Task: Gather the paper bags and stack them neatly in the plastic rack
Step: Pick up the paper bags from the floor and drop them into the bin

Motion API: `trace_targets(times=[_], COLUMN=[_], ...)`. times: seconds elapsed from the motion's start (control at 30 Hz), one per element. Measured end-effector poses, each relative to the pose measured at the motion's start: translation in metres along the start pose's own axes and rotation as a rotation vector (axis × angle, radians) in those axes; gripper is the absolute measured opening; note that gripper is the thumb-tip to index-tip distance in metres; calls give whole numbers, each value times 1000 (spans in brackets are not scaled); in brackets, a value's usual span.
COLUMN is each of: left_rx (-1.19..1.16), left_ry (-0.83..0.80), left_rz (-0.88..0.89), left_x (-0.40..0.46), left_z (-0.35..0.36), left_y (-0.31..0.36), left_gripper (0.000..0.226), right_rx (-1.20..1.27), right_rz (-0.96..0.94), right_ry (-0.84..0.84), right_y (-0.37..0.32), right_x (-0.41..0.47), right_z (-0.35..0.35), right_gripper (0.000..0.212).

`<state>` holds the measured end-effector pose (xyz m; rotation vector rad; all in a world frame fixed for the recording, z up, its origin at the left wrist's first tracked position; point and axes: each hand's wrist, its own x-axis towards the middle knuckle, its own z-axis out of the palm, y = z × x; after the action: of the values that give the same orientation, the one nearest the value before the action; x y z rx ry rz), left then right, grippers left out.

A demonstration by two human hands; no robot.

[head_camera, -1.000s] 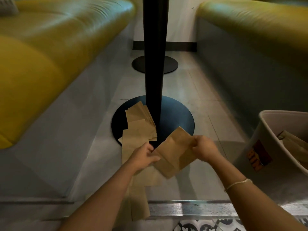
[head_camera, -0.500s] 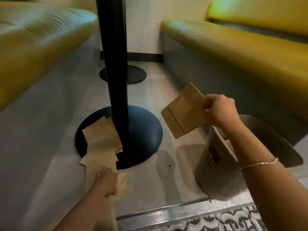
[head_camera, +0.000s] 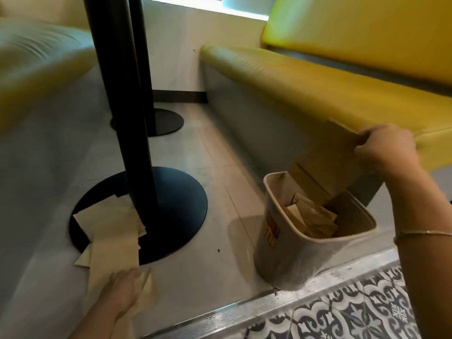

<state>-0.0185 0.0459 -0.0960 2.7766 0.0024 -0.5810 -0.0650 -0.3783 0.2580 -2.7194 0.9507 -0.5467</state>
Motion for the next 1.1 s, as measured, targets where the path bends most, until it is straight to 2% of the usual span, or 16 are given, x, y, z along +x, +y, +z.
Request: trace_targets(times=[0.07,0.13,0.27,0.37,0.43,0.5,0.57,0.67,0.73,0.8,0.87,1.0,1.03,1.1], left_rx=[45,91,247,286,135,-200,-406,-570,-632,-663,-653,-682,-665,-564], left_ry=[38,-1,-88,-69,-28,11,91,177,195,214,263,246,217,166], left_rz=[44,79,69,77,117,197,298,491,649,773,841,745,703,610], left_x=[2,3,4,-4,-10,-11,-18,-44,-66,-86,-98,-95,-90,-79], left_z=[0,-1,-7,-22,-43,-74,-113,-171,-201,-219,-226,-215,-208,-190], left_y=[0,2,12,27,46,74,113,185,234,275,304,324,319,299], left_gripper=[36,28,45,49,43,35,33,33,33,31,32,53,57,57], right_rx=[-91,-171,-249,-144,-39,68,157,263,392,580,614,262,206,85], right_rz=[13,9,0,-24,-70,-150,-241,-345,-368,-352,-336,-279,-223,-116], right_ry=[-82,-206,-443,-419,-366,-344,-415,-582,-613,-572,-433,-67,-43,-125], right_y=[8,12,17,12,3,-9,-23,-41,-48,-49,-43,-21,-12,-1], right_x=[3,0,-18,-23,-24,-26,-30,-38,-41,-39,-32,-14,-9,-6], right_z=[2,13,52,60,57,52,46,34,24,11,-4,-28,-27,-17], right_gripper=[30,30,32,36,41,49,56,64,60,36,17,30,31,33])
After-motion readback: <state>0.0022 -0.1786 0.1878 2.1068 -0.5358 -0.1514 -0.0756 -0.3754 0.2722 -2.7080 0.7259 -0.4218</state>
